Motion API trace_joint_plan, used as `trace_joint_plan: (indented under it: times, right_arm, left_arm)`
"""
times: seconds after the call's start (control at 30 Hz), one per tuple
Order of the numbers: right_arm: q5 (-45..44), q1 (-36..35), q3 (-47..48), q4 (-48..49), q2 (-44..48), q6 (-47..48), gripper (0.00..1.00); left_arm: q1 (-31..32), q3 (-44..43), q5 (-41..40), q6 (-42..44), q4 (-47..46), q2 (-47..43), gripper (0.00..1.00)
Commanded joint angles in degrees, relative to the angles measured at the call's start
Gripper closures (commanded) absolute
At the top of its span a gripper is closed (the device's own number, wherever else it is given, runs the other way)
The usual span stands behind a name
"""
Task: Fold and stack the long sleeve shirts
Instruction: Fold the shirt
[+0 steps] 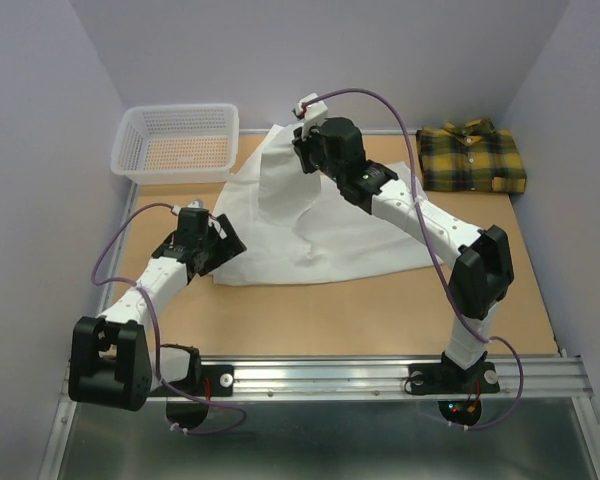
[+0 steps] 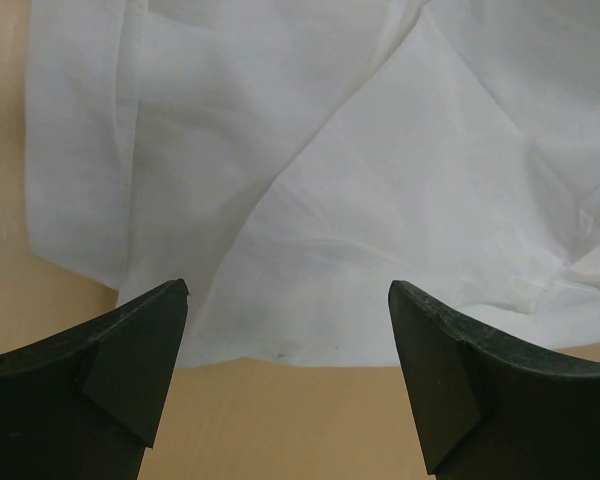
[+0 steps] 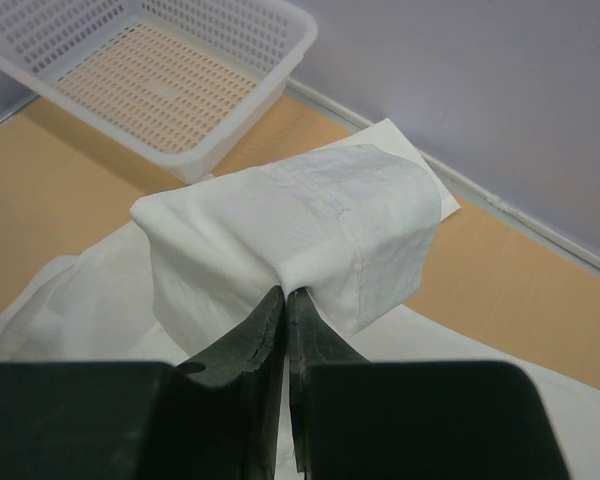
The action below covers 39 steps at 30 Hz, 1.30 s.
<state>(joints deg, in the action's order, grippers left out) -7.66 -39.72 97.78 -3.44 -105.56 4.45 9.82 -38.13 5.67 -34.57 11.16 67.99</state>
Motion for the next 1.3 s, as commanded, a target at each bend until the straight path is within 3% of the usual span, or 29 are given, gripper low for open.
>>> trace_joint_plan:
  times: [0.0, 0.17, 0.53, 0.8, 1.0, 1.2, 1.27]
  right_arm:
    - [2.9, -0.1, -1.3, 2.7, 2.9, -0.8, 0.91]
    - [3.9, -0.2, -1.9, 2.7, 3.1, -1.1, 0.91]
    - [5.2, -0.1, -1.9, 2.7, 3.0, -0.9, 0.9]
    - [5.1, -0.1, -1.6, 2.7, 2.6, -0.6, 0.9]
    - [3.8, -0.2, -2.2, 2.7, 2.1, -0.6, 0.9]
    - [3.2, -0.1, -2.2, 2.7, 2.5, 0.0, 0.9]
    - [3.3, -0.2, -2.7, 2.7, 2.8, 0.0, 0.9]
  left_arm:
    - [-0.2, -0.8, -1.1, 2.4, 0.3, 0.1, 0.06]
    - [-0.2, 0.1, -2.8, 3.0, 0.3, 0.7, 0.06]
    - [-0.2, 0.5, 4.6, 4.7, 3.1, 3.3, 0.11]
    - [-0.2, 1.6, 8.6, 2.7, 10.3, 1.7, 0.31]
    - [-0.2, 4.7, 11.4, -0.8, 12.5, 0.5, 0.36]
    - [-0.3, 4.3, 9.2, -0.6, 16.9, 0.3, 0.47]
    - [-0.4, 3.0, 7.3, 0.0, 18.4, 1.2, 0.55]
